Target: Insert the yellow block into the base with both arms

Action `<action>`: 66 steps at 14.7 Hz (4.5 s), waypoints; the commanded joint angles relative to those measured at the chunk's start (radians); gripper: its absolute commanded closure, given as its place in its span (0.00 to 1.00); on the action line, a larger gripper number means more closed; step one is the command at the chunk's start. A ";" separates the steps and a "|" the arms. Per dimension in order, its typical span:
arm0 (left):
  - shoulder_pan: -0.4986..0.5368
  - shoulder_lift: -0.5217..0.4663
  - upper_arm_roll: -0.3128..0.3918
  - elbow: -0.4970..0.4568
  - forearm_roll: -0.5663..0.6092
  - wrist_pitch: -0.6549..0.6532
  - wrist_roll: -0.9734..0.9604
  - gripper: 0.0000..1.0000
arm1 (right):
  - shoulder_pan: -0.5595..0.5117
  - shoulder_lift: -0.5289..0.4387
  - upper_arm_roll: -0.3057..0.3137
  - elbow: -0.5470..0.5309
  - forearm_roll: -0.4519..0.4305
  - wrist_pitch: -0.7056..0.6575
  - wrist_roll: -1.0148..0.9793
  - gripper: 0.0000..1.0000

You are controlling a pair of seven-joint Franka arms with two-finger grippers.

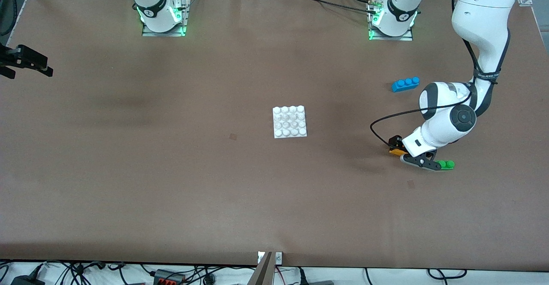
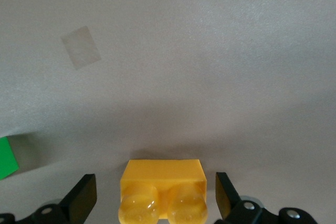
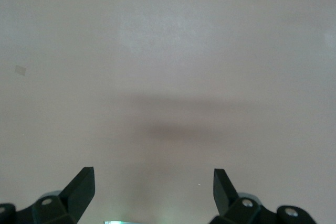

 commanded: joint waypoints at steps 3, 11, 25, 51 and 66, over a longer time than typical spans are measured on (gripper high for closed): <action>0.002 0.006 -0.002 -0.004 0.014 0.022 0.003 0.08 | -0.006 -0.017 0.002 -0.020 0.007 0.004 -0.006 0.00; 0.001 0.003 -0.002 -0.007 0.014 0.019 0.006 0.18 | -0.003 -0.011 0.002 -0.019 0.009 0.001 -0.004 0.00; -0.001 -0.008 -0.005 -0.004 0.014 -0.011 0.004 0.41 | -0.003 -0.011 0.003 -0.019 0.009 0.000 -0.003 0.00; -0.271 0.033 -0.338 0.223 0.014 -0.205 -1.008 0.43 | 0.002 -0.012 0.010 -0.019 0.007 -0.002 -0.003 0.00; -0.510 0.084 -0.173 0.237 0.118 -0.127 -1.102 0.42 | 0.002 -0.012 0.010 -0.017 0.007 -0.002 -0.003 0.00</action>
